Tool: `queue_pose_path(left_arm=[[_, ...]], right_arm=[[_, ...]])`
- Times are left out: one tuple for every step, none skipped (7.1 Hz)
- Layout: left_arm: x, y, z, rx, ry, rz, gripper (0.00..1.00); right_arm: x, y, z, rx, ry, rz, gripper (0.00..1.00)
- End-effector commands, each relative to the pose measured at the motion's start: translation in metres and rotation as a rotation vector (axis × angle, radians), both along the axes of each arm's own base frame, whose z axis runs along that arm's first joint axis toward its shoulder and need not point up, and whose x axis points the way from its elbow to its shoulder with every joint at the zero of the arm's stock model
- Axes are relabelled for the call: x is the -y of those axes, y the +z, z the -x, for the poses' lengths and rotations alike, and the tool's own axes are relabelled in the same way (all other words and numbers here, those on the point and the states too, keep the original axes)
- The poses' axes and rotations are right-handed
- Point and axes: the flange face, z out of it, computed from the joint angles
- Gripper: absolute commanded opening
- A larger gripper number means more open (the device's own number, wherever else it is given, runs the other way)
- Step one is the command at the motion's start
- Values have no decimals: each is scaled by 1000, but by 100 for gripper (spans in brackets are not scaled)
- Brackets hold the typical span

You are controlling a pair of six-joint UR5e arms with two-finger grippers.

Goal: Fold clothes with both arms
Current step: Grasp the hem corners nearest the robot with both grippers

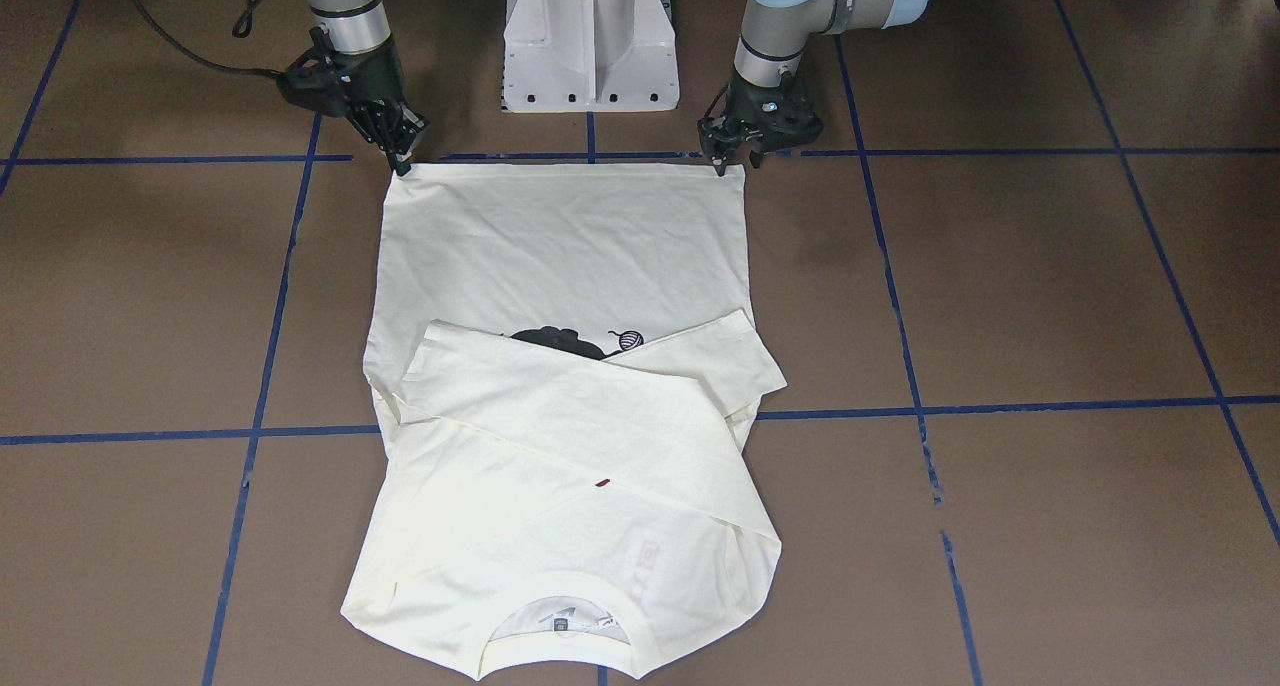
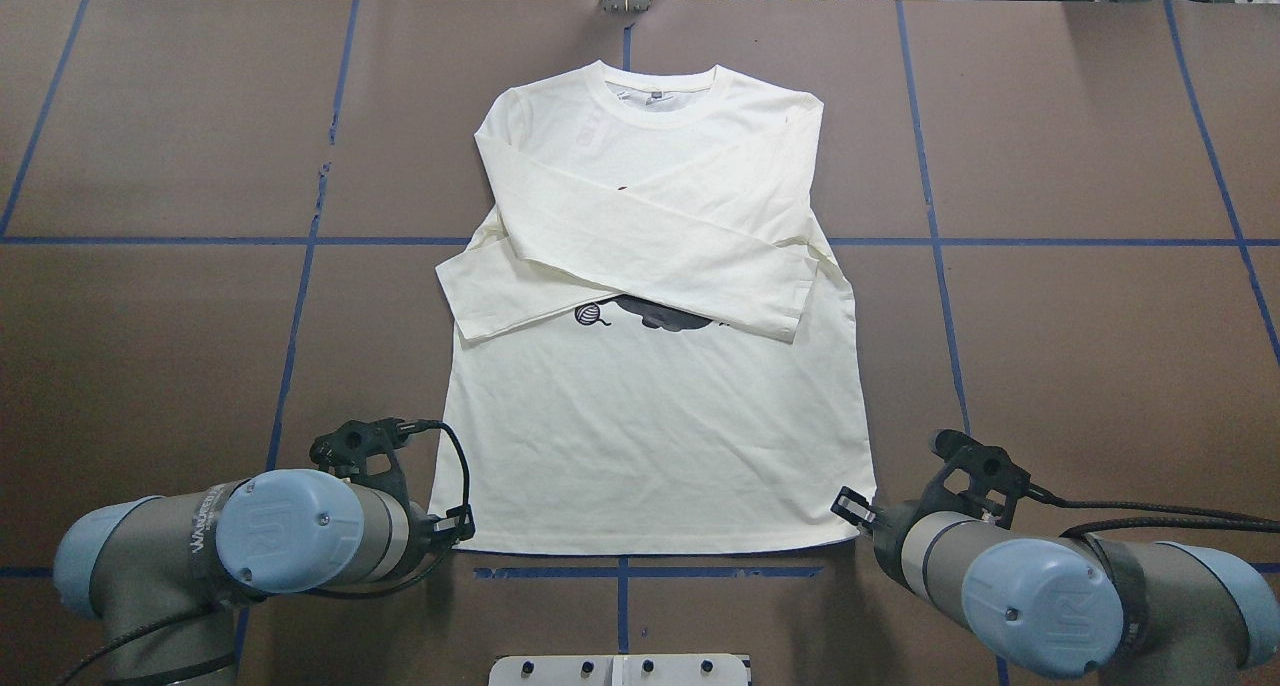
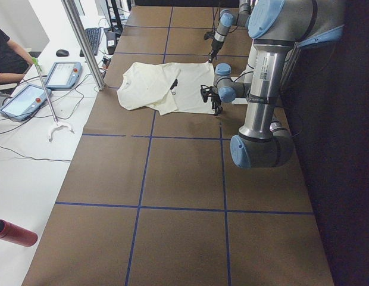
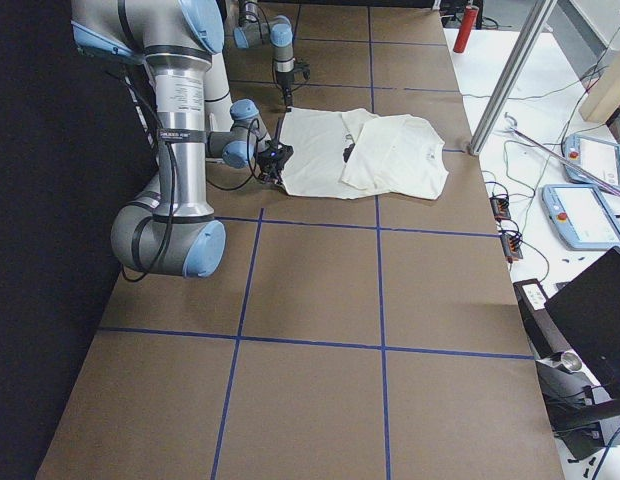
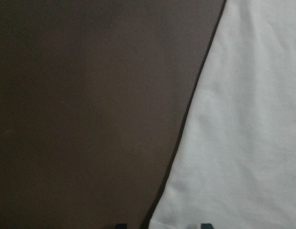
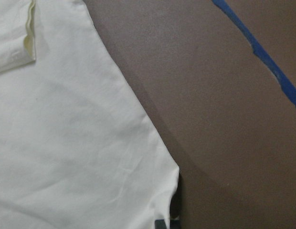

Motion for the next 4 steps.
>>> queue_pose_path(left_arm=[[-2, 8, -5, 17, 7, 2, 53], [-2, 8, -6, 17, 10, 1, 47], [-2, 4, -3, 8, 11, 3, 0], [-2, 0, -2, -1, 14, 3, 0]], right_arm=[[0, 1, 0, -2, 0, 1, 0], [1, 2, -1, -4, 2, 1, 0], [1, 2, -1, -4, 2, 1, 0], [1, 3, -1, -5, 2, 1, 0]])
